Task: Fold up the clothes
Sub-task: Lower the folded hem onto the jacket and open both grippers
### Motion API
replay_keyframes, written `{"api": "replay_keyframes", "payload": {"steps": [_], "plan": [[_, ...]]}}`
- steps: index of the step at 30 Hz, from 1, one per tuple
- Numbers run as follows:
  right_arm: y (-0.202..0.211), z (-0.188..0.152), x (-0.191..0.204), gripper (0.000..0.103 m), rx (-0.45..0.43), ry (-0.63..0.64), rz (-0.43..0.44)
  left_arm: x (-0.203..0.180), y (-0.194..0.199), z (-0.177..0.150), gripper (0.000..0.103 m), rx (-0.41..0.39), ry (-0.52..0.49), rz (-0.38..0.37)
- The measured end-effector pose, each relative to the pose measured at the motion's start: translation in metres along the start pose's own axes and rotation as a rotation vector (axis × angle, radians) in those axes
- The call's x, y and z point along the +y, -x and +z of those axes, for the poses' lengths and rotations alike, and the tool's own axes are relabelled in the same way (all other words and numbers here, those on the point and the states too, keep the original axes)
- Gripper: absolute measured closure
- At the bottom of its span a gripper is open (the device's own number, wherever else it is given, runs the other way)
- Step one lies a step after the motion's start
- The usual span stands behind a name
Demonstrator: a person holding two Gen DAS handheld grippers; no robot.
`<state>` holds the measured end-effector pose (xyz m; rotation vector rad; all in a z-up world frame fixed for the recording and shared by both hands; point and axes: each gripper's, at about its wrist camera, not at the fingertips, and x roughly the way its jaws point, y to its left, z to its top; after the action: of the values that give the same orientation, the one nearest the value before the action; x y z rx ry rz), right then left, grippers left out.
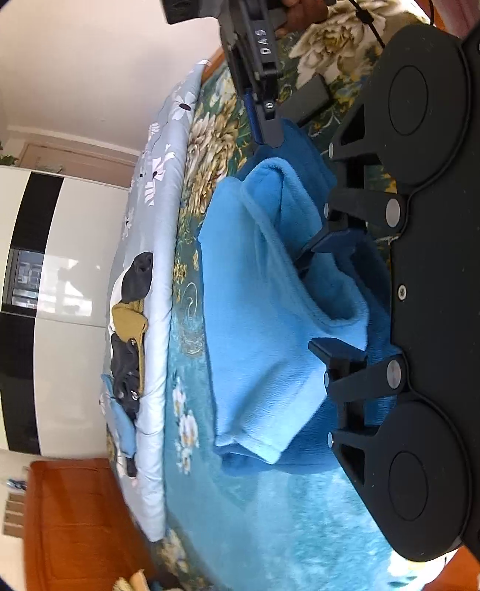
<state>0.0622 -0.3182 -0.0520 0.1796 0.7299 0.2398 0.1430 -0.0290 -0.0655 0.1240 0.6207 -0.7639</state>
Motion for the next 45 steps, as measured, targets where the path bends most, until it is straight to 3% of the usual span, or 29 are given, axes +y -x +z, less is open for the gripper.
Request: {"api": "replay_keyframes", "payload": {"steps": [6, 12, 15, 17, 20, 26, 36, 45], "plan": [[-0.024, 0.004, -0.005, 0.071, 0.025, -0.070, -0.039, 0.004, -0.021, -0.001, 0.054, 0.059, 0.033, 0.089], [-0.045, 0.012, -0.014, 0.072, 0.042, -0.127, -0.079, 0.006, -0.032, 0.001, 0.055, 0.067, 0.041, 0.135], [-0.047, 0.012, -0.014, 0.087, 0.037, -0.128, -0.072, 0.005, -0.038, 0.001, 0.067, 0.076, 0.041, 0.162], [-0.047, 0.011, -0.012, 0.093, 0.034, -0.112, -0.061, 0.005, -0.040, 0.000, 0.080, 0.069, 0.055, 0.166], [-0.043, 0.010, -0.007, 0.095, 0.011, -0.073, -0.071, 0.004, -0.036, -0.001, 0.092, 0.033, 0.056, 0.190], [-0.020, 0.009, -0.001, 0.096, -0.069, -0.018, -0.060, -0.003, -0.011, 0.001, 0.093, -0.062, 0.022, 0.223], [-0.048, -0.035, -0.004, 0.096, 0.092, -0.030, -0.055, 0.012, -0.018, -0.032, 0.091, 0.059, 0.132, 0.229], [-0.050, -0.033, 0.003, 0.096, 0.148, -0.039, -0.061, 0.016, -0.026, -0.045, 0.090, 0.096, 0.145, 0.221]]}}
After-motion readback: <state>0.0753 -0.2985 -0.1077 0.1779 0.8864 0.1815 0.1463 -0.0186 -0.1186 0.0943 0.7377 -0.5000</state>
